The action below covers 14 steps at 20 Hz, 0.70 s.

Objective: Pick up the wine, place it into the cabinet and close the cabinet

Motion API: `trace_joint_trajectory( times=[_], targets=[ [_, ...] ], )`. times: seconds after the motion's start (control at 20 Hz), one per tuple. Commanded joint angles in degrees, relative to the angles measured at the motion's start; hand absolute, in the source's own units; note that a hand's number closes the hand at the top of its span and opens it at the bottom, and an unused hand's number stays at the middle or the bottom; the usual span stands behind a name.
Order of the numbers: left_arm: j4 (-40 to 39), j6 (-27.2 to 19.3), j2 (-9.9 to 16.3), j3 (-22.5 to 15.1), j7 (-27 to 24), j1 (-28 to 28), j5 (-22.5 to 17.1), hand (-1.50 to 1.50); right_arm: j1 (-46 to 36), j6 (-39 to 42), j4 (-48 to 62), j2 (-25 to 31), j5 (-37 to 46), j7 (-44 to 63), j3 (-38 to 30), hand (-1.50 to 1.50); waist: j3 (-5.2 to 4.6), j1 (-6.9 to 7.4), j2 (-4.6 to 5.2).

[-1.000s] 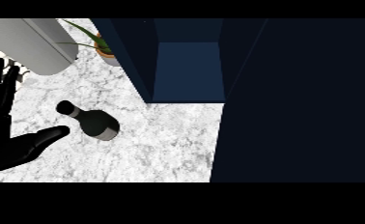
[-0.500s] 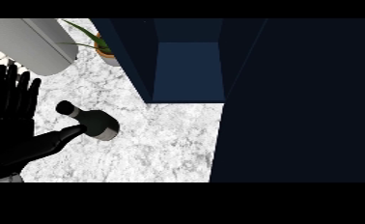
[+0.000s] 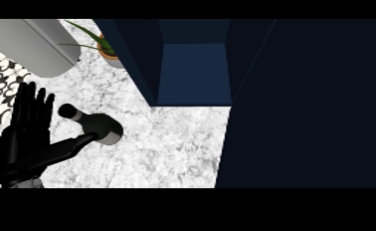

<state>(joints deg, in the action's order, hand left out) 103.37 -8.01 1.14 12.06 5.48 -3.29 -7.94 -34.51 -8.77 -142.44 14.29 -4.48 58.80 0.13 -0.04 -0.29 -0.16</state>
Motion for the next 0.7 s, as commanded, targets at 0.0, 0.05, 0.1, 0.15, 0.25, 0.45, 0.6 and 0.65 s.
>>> trace_joint_trajectory(
  times=[0.0, 0.05, 0.1, 0.15, 0.25, 0.45, 0.6, 0.65],
  targets=[
    [-8.3, 0.7, 0.7, 1.3, -4.4, 3.2, 0.2, -1.5, -0.8, 0.3, -4.5, 0.8, -7.2, 4.0, -2.9, -1.5, 0.01, -0.18, 0.08],
    [-3.4, 1.9, -0.2, 0.2, -3.3, -1.9, -0.7, -1.5, -1.3, -1.4, -8.3, 0.6, -3.6, 7.8, 0.5, -1.5, -0.01, -0.01, -0.12],
    [-6.4, 1.1, -1.1, -2.1, -9.4, -4.0, -1.3, -1.5, 1.0, -1.1, -5.0, -1.2, -2.3, 3.0, 1.4, -1.5, -0.01, 0.2, 0.02],
    [-9.6, 2.5, -0.6, 0.8, -9.6, -1.6, -0.7, -1.5, 4.5, -1.4, -8.1, -2.3, 0.8, 2.7, 4.8, -1.5, -0.01, 0.0, 0.05],
    [-10.7, 5.6, 1.6, 3.5, -9.9, -2.9, -4.1, -1.5, 0.7, -0.1, -5.7, 0.4, -6.0, 4.4, -1.6, -1.5, 0.01, 0.11, 0.02],
    [-14.8, 2.4, -1.1, -1.0, -13.4, -2.6, -1.2, -1.5, -1.1, -1.3, -8.6, 1.1, -4.0, 6.6, -0.7, -1.5, 0.01, -0.15, -0.06],
    [-23.1, 2.5, -1.1, -1.2, -19.4, -0.9, -2.1, -1.5, 2.4, -1.0, -5.9, -1.3, -0.5, 2.4, 4.1, -1.5, -0.01, -0.1, 0.09],
    [-20.5, 7.0, 0.6, 1.9, -18.1, -2.7, -4.3, -1.5, -1.5, -2.3, -7.0, 0.4, -2.0, 7.5, 1.7, -1.5, -0.02, 0.02, -0.03]
  ],
)
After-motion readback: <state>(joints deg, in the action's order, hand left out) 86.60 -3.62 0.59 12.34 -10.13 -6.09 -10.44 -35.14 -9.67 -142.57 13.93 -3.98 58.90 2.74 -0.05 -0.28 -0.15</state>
